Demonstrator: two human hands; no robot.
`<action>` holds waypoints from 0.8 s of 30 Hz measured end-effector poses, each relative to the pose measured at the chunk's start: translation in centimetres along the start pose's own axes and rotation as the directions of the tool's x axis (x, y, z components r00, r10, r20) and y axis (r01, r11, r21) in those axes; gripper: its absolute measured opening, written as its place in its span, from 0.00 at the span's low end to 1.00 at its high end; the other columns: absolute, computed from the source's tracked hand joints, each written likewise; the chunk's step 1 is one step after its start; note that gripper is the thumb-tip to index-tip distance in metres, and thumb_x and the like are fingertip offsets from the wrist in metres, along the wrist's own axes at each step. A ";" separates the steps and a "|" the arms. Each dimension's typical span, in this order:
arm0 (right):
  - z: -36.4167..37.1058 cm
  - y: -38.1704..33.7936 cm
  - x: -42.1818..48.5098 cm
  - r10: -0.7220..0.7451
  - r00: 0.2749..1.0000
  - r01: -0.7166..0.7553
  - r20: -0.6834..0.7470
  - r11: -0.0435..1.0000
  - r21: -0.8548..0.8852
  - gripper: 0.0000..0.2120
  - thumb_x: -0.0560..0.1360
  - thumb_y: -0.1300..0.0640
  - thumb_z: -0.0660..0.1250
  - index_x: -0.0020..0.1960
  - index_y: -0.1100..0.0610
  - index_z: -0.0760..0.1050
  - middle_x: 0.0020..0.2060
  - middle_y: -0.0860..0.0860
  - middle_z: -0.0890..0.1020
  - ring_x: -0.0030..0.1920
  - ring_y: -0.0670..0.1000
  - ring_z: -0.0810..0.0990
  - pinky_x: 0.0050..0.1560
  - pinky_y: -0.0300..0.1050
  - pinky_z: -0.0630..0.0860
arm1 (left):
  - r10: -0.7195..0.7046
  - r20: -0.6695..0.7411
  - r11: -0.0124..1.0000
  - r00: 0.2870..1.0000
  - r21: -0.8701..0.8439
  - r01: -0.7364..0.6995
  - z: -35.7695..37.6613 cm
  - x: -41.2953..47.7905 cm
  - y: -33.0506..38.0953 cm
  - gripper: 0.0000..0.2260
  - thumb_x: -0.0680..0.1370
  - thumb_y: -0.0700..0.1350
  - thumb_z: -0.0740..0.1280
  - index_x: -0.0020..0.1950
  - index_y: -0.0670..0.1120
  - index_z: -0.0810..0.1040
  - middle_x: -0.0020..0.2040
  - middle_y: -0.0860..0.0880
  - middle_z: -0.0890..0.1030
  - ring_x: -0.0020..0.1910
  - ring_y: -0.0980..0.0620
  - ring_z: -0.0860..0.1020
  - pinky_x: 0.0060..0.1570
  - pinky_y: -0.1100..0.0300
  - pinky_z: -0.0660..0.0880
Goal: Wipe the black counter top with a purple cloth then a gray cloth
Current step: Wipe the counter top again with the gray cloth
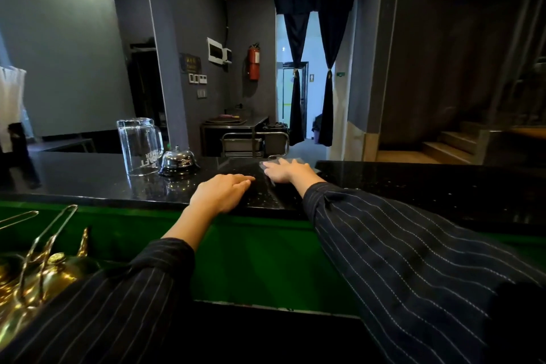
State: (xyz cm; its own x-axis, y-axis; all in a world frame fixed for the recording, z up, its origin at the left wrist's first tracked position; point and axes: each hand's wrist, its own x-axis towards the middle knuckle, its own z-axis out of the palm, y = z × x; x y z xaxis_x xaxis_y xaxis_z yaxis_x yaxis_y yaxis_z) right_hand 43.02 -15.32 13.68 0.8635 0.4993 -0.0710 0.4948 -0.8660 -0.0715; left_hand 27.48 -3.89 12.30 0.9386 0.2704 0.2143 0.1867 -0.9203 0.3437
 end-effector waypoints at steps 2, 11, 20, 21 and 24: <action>0.2 0.6 -1.1 0.004 1.000 -0.004 0.019 1.000 0.002 0.26 0.81 0.38 0.44 0.78 0.38 0.48 0.80 0.50 0.47 0.79 0.61 0.46 0.75 0.66 0.44 | -0.034 0.003 0.998 0.999 -0.043 0.034 -0.2 -0.3 0.7 0.17 0.79 0.56 0.54 0.64 0.63 0.73 0.69 0.51 0.73 0.68 0.44 0.71 0.66 0.46 0.67; 0.2 1.2 -2.5 -0.042 0.999 0.042 0.021 0.999 -0.013 0.27 0.81 0.36 0.46 0.78 0.38 0.46 0.80 0.49 0.47 0.79 0.62 0.45 0.74 0.67 0.44 | -0.021 -0.011 0.999 1.000 -0.038 0.020 2.1 2.0 6.9 0.19 0.76 0.41 0.55 0.66 0.41 0.73 0.63 0.38 0.77 0.60 0.38 0.75 0.58 0.50 0.72; -0.6 2.4 3.3 0.053 0.999 -0.053 0.005 0.998 0.032 0.27 0.81 0.41 0.51 0.78 0.39 0.49 0.80 0.51 0.51 0.78 0.63 0.47 0.73 0.68 0.45 | 0.026 -0.052 0.995 0.998 0.102 -0.021 4.3 4.7 6.0 0.17 0.78 0.46 0.55 0.64 0.44 0.75 0.62 0.41 0.77 0.59 0.40 0.76 0.56 0.51 0.72; -0.8 2.4 3.5 0.053 0.999 -0.053 0.002 0.998 0.030 0.27 0.81 0.43 0.52 0.78 0.39 0.49 0.80 0.52 0.51 0.78 0.63 0.48 0.73 0.68 0.46 | 0.031 -0.055 0.993 0.998 0.111 -0.025 4.2 4.8 5.9 0.18 0.79 0.46 0.55 0.65 0.44 0.75 0.63 0.41 0.77 0.60 0.40 0.76 0.57 0.51 0.72; -0.9 2.5 3.8 0.045 0.999 -0.045 -0.008 0.999 0.013 0.28 0.80 0.46 0.55 0.79 0.40 0.51 0.79 0.53 0.53 0.78 0.64 0.50 0.73 0.68 0.48 | 0.032 -0.056 0.995 0.998 0.098 -0.027 3.8 4.9 5.9 0.18 0.78 0.47 0.55 0.65 0.46 0.75 0.62 0.42 0.78 0.59 0.41 0.76 0.57 0.51 0.73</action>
State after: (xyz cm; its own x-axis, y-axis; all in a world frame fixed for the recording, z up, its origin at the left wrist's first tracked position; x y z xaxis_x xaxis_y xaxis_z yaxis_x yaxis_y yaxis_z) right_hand 47.57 -15.59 14.11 0.8857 0.4596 -0.0659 0.4543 -0.8871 -0.0816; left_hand 34.29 -9.06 11.85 0.9263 0.2562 0.2764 0.1893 -0.9504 0.2467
